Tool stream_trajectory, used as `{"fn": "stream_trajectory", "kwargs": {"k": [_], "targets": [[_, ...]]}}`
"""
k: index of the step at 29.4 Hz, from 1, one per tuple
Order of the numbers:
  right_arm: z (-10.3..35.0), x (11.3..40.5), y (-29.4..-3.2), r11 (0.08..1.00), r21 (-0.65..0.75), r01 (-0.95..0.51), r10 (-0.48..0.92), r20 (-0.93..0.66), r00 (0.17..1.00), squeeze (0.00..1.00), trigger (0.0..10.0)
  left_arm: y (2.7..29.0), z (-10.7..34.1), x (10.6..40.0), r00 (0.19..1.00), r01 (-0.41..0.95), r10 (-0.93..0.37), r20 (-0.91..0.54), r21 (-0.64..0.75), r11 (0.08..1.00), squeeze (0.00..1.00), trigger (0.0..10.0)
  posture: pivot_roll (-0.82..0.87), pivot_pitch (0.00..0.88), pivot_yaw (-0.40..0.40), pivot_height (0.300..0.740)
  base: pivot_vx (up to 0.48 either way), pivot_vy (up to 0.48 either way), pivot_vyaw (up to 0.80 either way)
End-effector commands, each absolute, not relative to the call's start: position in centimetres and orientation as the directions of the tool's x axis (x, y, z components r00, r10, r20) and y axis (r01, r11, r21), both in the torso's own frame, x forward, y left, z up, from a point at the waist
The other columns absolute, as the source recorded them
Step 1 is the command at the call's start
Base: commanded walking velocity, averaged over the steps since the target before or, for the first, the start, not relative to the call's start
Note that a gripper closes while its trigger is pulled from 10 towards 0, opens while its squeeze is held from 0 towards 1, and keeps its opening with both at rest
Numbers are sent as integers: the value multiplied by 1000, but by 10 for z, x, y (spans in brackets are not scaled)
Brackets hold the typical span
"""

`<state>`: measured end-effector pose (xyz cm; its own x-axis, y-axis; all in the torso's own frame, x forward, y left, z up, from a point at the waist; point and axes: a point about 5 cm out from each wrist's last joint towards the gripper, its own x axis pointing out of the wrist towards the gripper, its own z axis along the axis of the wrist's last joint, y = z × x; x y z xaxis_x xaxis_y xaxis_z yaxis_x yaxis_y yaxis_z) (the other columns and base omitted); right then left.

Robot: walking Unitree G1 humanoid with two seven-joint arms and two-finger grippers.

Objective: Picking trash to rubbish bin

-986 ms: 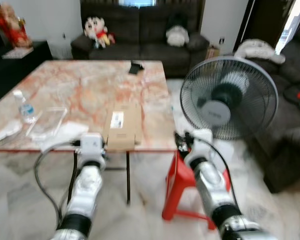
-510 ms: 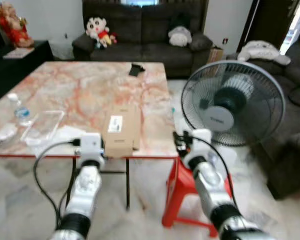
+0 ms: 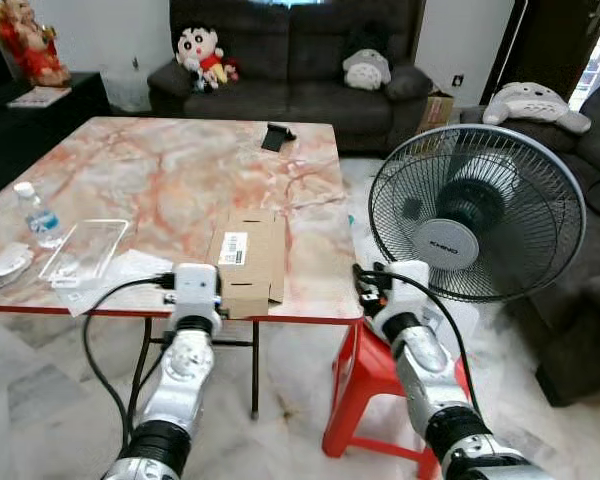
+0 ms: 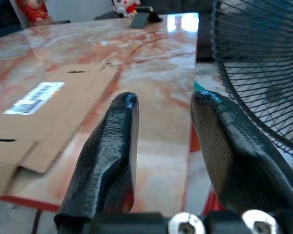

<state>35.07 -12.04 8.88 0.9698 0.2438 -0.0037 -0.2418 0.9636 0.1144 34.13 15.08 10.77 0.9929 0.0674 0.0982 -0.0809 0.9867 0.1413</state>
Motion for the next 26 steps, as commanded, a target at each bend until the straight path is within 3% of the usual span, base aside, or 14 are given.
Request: {"fn": "stream_trajectory", "kwargs": {"k": [1,8,14,22,26], "targets": [[92,352,-117,961,117,-251,253,4,968,0,10000,149,104,344,998,-40,32,57,147,988,0,10000,-29,0,-42,740,0,0,0],[92,352,-117,960,118,-254,255,3,967,0,10000,131,96,348,996,88,-84,-35,169,982,0,10000,-28,0,-45,740,0,0,0],[92,352,-116,959,118,-257,259,3,966,0,10000,131,94,353,993,110,-100,-68,177,978,0,10000,-30,0,-47,740,0,0,0],[91,351,-116,959,119,-257,259,-1,966,0,10000,133,107,357,997,74,-76,7,153,985,0,10000,-33,0,-42,740,0,0,0],[89,350,-114,958,117,-263,266,-4,964,0,10000,150,104,343,993,-69,55,105,134,989,0,10000,-32,4,-41,740,0,0,0]]}}
